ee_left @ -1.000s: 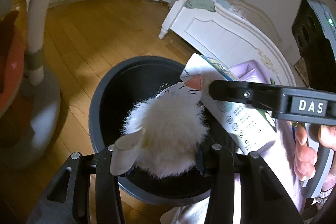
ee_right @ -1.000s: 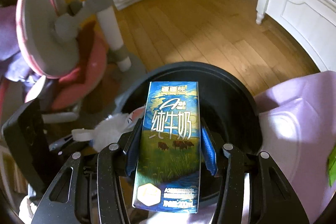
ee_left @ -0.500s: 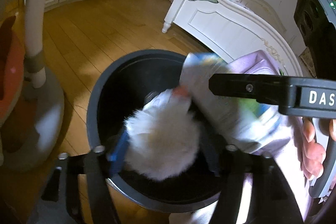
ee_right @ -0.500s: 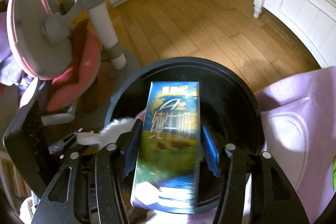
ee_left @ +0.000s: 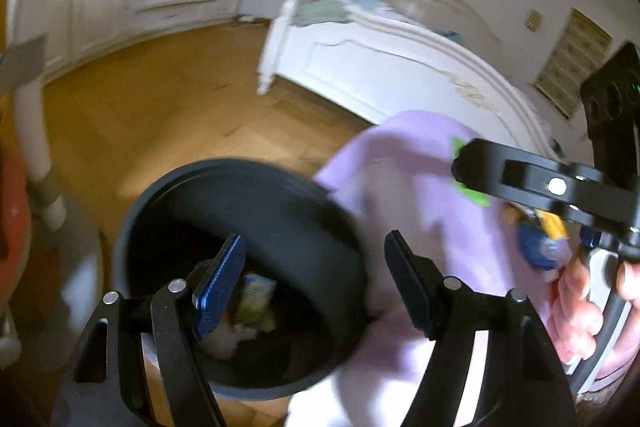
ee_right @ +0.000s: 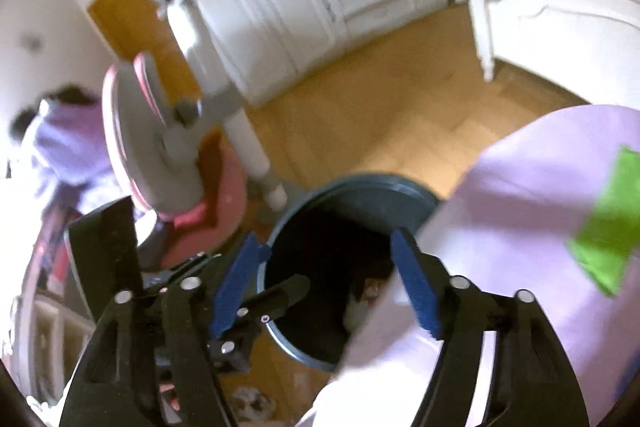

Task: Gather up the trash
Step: 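Grasp the green packet with the left gripper while the right grasps the yellow packet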

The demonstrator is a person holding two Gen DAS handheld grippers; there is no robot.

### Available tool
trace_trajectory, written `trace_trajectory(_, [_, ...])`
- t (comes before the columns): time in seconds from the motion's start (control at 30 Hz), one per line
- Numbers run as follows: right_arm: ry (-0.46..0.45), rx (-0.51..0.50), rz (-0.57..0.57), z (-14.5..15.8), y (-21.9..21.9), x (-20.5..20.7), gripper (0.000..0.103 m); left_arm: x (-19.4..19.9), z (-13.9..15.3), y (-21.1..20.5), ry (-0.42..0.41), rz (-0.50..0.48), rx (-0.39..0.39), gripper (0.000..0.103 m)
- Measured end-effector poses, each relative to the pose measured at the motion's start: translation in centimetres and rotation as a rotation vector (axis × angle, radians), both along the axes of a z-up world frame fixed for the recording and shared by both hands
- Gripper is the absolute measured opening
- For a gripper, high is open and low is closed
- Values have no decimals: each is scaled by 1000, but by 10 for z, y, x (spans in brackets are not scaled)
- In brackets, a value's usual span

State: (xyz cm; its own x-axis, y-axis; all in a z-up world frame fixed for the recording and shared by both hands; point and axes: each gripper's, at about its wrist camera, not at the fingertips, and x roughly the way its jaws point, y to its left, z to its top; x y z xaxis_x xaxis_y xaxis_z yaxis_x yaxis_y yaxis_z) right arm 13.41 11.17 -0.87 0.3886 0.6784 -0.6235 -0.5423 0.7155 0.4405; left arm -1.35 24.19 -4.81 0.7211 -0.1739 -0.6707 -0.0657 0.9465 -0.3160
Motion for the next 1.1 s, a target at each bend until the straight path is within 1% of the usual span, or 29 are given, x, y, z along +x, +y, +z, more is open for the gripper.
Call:
trace_trajectory(0.03, [-25, 8, -28, 8, -20, -5, 72, 5, 6, -12, -9, -29, 8, 72])
trace_trajectory(0.07, [-48, 12, -51, 13, -37, -10, 72, 10, 12, -24, -16, -56, 17, 79])
trace_trajectory(0.1, [-79, 14, -78, 20, -60, -16, 72, 16, 18, -40, -27, -83, 31, 90])
trace_trajectory(0.13, [-103, 5, -99, 25, -78, -21, 72, 21, 23, -53, -40, -103, 44, 93])
trace_trajectory(0.23, [-169, -49, -172, 35, -130, -28, 75, 44, 31, -95, -51, -192, 76, 93])
trace_trajectory(0.27, [-189, -82, -208, 37, -151, -29, 75, 57, 32, -113, -43, -227, 95, 93])
trace_trajectory(0.3, [-198, -101, -229, 37, -163, -29, 75, 64, 31, -124, -35, -246, 108, 93])
trace_trajectory(0.37, [-213, -162, -298, 35, -203, -24, 75, 84, 28, -146, -9, -288, 134, 93])
trace_trajectory(0.43, [-198, -219, -352, 26, -232, -17, 75, 110, 24, -164, 20, -319, 166, 93])
trace_trajectory(0.5, [-177, -254, -390, 17, -260, -9, 75, 131, 19, -180, 57, -326, 205, 93])
trace_trajectory(0.57, [-140, -293, -412, 3, -284, -1, 75, 146, 15, -190, 75, -342, 220, 93])
trace_trajectory(0.67, [-90, -318, -412, -16, -302, 7, 75, 170, 6, -207, 100, -371, 318, 93])
trace_trajectory(0.77, [-63, -335, -407, -30, -306, 8, 74, 187, -4, -219, 129, -377, 358, 92])
trace_trajectory(0.8, [-58, -332, -403, -34, -306, 8, 68, 190, -7, -220, 139, -378, 358, 89])
trace_trajectory(0.83, [-53, -332, -399, -37, -304, 9, 67, 194, -11, -221, 151, -381, 358, 84])
trace_trajectory(0.87, [-50, -331, -396, -39, -305, 10, 62, 197, -17, -221, 170, -383, 358, 71])
trace_trajectory(0.9, [-43, -324, -389, -42, -305, 11, 55, 195, -18, -224, 165, -380, 371, 66])
trace_trajectory(0.93, [-36, -319, -379, -44, -302, 12, 52, 193, -19, -227, 152, -383, 380, 64])
trace_trajectory(0.97, [-32, -317, -372, -47, -299, 15, 46, 193, -18, -228, 146, -385, 375, 59])
trace_trajectory(1.03, [-31, -315, -356, -49, -295, 13, 39, 195, -17, -228, 148, -384, 373, 55])
trace_trajectory(1.1, [-33, -320, -346, -48, -292, 9, 25, 192, -15, -225, 138, -379, 346, 45])
